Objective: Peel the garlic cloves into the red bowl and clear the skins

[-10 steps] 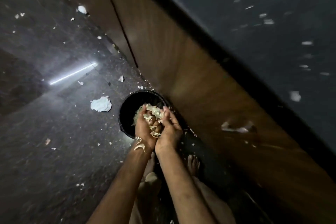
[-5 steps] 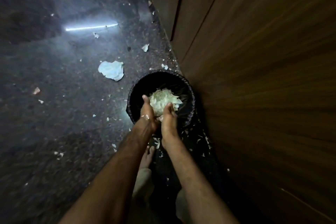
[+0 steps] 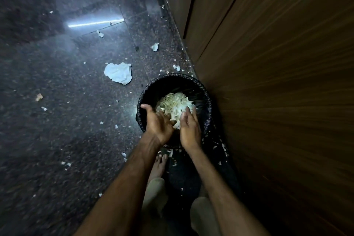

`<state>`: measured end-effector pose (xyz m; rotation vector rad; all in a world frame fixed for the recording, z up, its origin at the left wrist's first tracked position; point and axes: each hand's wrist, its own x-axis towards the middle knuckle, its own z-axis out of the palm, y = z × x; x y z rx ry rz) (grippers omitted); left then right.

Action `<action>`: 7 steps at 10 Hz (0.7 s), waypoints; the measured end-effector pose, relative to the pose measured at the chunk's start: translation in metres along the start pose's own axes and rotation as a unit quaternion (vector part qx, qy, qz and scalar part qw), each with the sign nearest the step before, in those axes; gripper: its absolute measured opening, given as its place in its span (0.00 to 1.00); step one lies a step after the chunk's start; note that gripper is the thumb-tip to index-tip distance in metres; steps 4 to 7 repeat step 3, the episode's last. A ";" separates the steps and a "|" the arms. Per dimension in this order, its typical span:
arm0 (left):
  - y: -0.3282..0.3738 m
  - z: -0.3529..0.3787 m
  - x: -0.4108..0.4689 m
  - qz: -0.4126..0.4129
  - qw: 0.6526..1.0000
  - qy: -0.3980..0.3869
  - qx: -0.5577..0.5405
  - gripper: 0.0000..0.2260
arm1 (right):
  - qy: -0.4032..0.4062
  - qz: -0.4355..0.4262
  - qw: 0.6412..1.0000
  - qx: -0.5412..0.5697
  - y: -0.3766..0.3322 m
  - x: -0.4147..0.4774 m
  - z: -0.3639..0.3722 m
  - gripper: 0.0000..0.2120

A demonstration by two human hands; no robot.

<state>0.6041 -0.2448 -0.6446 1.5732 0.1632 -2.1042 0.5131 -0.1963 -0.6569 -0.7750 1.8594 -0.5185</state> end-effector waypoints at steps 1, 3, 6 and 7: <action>-0.011 -0.008 -0.001 0.006 0.996 0.029 0.079 0.48 | -0.119 -0.133 0.983 0.034 -0.004 -0.034 0.010 0.25; 0.000 0.018 -0.013 -0.045 0.998 -0.031 0.033 0.48 | -0.123 0.061 0.989 -0.063 -0.003 -0.002 -0.006 0.30; 0.000 0.018 -0.013 -0.045 0.998 -0.031 0.033 0.48 | -0.123 0.061 0.989 -0.063 -0.003 -0.002 -0.006 0.30; 0.000 0.018 -0.013 -0.045 0.998 -0.031 0.033 0.48 | -0.123 0.061 0.989 -0.063 -0.003 -0.002 -0.006 0.30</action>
